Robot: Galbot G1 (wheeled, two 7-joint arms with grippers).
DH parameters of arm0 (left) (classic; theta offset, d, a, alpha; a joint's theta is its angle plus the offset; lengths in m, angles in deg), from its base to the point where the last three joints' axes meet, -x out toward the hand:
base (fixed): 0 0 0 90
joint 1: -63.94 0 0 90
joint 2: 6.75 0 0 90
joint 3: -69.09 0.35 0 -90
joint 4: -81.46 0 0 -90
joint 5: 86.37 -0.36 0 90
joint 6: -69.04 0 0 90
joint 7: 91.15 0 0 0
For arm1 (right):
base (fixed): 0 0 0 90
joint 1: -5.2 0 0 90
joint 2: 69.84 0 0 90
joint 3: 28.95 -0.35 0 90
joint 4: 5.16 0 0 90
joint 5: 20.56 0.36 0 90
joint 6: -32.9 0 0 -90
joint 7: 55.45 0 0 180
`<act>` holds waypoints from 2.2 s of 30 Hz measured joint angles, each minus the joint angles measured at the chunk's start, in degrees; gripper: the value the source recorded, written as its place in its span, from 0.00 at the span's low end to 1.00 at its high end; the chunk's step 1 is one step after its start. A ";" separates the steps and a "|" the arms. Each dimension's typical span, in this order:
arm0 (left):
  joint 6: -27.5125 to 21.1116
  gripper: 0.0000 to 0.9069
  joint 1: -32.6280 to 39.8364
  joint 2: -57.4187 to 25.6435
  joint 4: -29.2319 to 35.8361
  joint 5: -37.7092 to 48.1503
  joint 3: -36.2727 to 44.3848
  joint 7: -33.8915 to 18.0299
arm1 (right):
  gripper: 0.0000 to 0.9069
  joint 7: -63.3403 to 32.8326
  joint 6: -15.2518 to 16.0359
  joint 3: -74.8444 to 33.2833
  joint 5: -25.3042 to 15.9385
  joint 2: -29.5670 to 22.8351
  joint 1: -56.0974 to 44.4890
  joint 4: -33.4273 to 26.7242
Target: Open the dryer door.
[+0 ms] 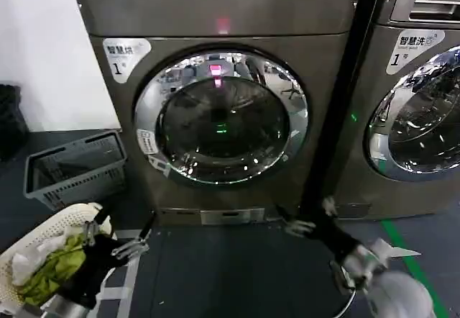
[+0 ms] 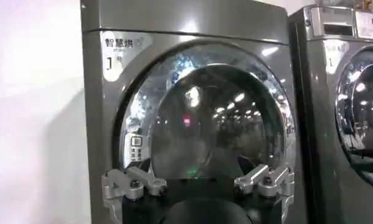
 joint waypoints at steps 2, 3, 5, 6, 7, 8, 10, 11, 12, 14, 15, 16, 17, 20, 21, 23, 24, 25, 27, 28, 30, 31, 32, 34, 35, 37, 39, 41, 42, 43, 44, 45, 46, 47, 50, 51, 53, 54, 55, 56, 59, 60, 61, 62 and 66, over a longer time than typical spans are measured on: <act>0.05 1.00 0.04 -0.15 -0.19 -0.04 -0.01 0.00 | 1.00 1.48 0.67 4.42 0.45 -0.10 4.40 -2.53; 0.06 1.00 0.00 -0.09 -0.21 -0.05 0.05 0.02 | 1.00 3.00 1.41 6.35 1.45 -0.36 6.46 -3.85; 0.08 1.00 -0.31 0.12 -0.19 0.01 0.51 0.05 | 1.00 4.94 3.16 9.40 3.74 -0.97 10.12 -6.26; 0.10 1.00 -0.54 0.28 0.01 0.01 0.80 0.08 | 1.00 5.34 2.74 10.94 4.44 -1.44 12.10 -7.60; 0.28 1.00 -0.65 0.41 0.03 -0.47 0.94 0.04 | 1.00 5.84 2.03 12.16 4.43 -1.79 13.81 -8.84; 0.32 1.00 -0.75 0.57 0.05 -0.82 1.04 0.02 | 1.00 6.58 1.03 13.58 4.29 -2.33 15.63 -10.40; 0.15 1.00 -0.94 0.59 0.26 -0.90 1.05 0.00 | 1.00 7.63 0.02 16.34 4.35 -3.56 19.30 -13.59; 0.15 1.00 -1.07 0.49 0.27 -1.08 0.93 0.03 | 1.00 7.76 -0.13 17.47 4.37 -4.19 21.04 -15.09; 0.11 1.00 -1.18 0.41 0.30 -1.00 0.83 0.03 | 1.00 7.89 -0.21 18.61 4.39 -4.91 22.70 -16.46; 0.09 1.00 -1.40 0.28 0.44 -0.89 0.46 0.07 | 1.00 7.88 -0.23 20.98 4.44 -6.52 25.96 -19.26; 0.10 1.00 -1.46 0.29 0.46 -0.85 0.39 0.08 | 1.00 8.10 -0.23 22.07 4.44 -7.35 27.37 -20.46; 0.10 1.00 -1.50 0.36 0.53 -0.84 0.32 0.08 | 1.00 8.10 -0.26 23.15 4.38 -8.29 28.79 -21.80; 0.10 1.00 -1.59 0.45 0.65 -0.83 0.27 0.08 | 1.00 8.08 -0.47 23.98 3.95 -9.08 29.97 -22.98; 0.09 1.00 -1.65 0.53 0.88 -0.78 0.05 0.13 | 1.00 8.83 -1.06 25.17 2.64 -12.19 33.28 -26.82; 0.03 1.00 -1.64 0.53 0.88 -0.68 -0.15 0.12 | 1.00 9.03 -1.07 25.57 2.14 -13.31 34.17 -28.06; -0.09 1.00 -1.70 0.39 1.16 -0.34 -0.55 0.16 | 1.00 9.06 -1.15 26.52 1.21 -15.31 35.49 -30.19; -0.10 1.00 -1.69 0.38 1.20 -0.30 -0.73 0.16 | 1.00 8.89 -1.12 26.88 1.13 -16.23 36.04 -31.10; -0.09 1.00 -1.69 0.38 1.20 -0.30 -0.83 0.16 | 1.00 8.82 -1.18 27.32 0.80 -17.20 36.61 -32.08; -0.05 1.00 -1.85 0.50 1.20 -0.30 -0.86 0.15 | 1.00 8.74 -1.72 27.87 -0.34 -18.79 37.37 -33.80; -0.04 1.00 -1.93 0.57 1.20 -0.37 -0.84 0.15 | 1.00 8.53 -1.81 27.97 -0.73 -19.67 37.77 -34.75; -0.07 1.00 -1.86 0.74 1.40 -0.52 -0.65 0.16 | 1.00 8.31 -1.96 27.96 -1.76 -21.47 38.34 -36.83; -0.11 1.00 -1.79 0.87 1.61 -0.55 -0.55 0.16 | 1.00 8.44 -2.18 27.96 -2.47 -22.22 38.62 -37.78; -0.14 1.00 -1.80 0.98 1.65 -0.67 -0.47 0.16 | 1.00 8.59 -2.34 27.96 -3.02 -22.92 38.92 -38.63; 0.00 1.00 -2.16 1.17 1.62 -1.12 -0.16 0.16 | 1.00 8.78 -2.71 28.19 -3.93 -24.27 39.64 -40.25; 0.12 1.00 -2.42 1.32 1.61 -1.24 -0.08 0.16 | 1.00 8.85 -2.74 28.29 -4.36 -24.90 40.00 -41.12; 0.23 1.00 -2.74 1.60 1.54 -1.48 -0.06 0.16 | 1.00 8.93 -2.93 28.37 -4.82 -26.03 40.72 -42.55; 0.26 1.00 -2.77 1.80 1.55 -1.54 -0.08 0.16 | 1.00 8.90 -3.05 28.57 -4.97 -27.33 41.61 -44.16; 0.26 1.00 -2.81 1.95 1.85 -1.55 -0.12 0.19 | 1.00 8.84 -3.52 28.68 -4.97 -28.47 42.53 -45.78; 0.27 1.00 -2.93 2.05 2.06 -1.60 -0.13 0.21 | 1.00 8.84 -3.73 28.87 -4.97 -28.93 42.95 -46.49; 0.27 1.00 -3.06 2.15 2.12 -1.62 -0.14 0.21 | 1.00 8.83 -3.85 29.01 -4.95 -29.23 43.25 -47.07; 0.31 1.00 -3.20 2.21 2.13 -1.72 -0.14 0.21 | 1.00 8.84 -3.93 29.12 -4.92 -29.46 43.49 -47.52; 0.38 1.00 -3.30 2.28 2.13 -1.88 -0.14 0.22 | 1.00 8.83 -3.99 29.27 -4.90 -29.76 43.80 -48.00; 0.39 1.00 -3.34 2.30 2.13 -1.92 -0.15 0.22 | 1.00 8.81 -4.01 29.38 -4.91 -30.13 44.17 -48.53; 0.39 1.00 -3.35 2.40 2.18 -1.99 -0.16 0.22 | 1.00 8.79 -4.01 29.49 -4.92 -30.57 44.62 -49.04; 0.34 1.00 -3.73 2.81 2.88 -2.23 -0.16 0.24 | 1.00 8.90 -3.83 29.73 -4.96 -31.34 45.37 -49.40; 0.34 1.00 -3.96 2.86 3.01 -2.37 -0.21 0.24 | 1.00 9.09 -3.50 29.83 -4.88 -31.40 45.43 -49.34; 0.34 1.00 -4.26 2.88 3.11 -2.49 -0.47 0.24 | 1.00 9.84 -1.90 29.87 -3.30 -31.45 45.44 -48.97; 0.33 1.00 -4.25 2.87 3.12 -2.47 -0.72 0.27 | 1.00 10.51 -1.04 29.86 -2.34 -31.41 45.36 -48.65; 0.15 1.00 -4.14 2.80 3.11 -2.33 -1.00 0.40 | 1.00 11.24 -0.48 29.91 -1.62 -31.28 45.18 -48.35; -0.16 1.00 -3.91 2.70 3.03 -2.11 -1.30 0.53 | 1.00 12.02 0.12 30.11 -0.78 -31.09 44.94 -47.98; -0.80 1.00 -3.27 1.99 2.12 -0.27 -2.43 2.85 | 1.00 13.27 -0.41 30.95 1.06 -30.10 44.11 -46.54; -1.01 1.00 -2.95 1.81 1.73 0.72 -2.79 3.46 | 1.00 13.56 -1.31 31.28 1.11 -29.69 43.84 -46.08; -1.32 1.00 -2.54 1.72 1.19 1.07 -3.22 3.50 | 1.00 14.22 -1.88 31.50 1.33 -29.21 43.46 -45.51; -1.59 1.00 -2.16 1.69 0.87 1.34 -3.44 3.44 | 1.00 14.98 -2.13 31.58 1.75 -28.81 43.15 -45.02; -5.54 1.00 0.04 1.12 -1.20 2.51 -4.81 1.97 | 1.00 18.19 -2.60 31.93 5.00 -26.70 41.67 -42.67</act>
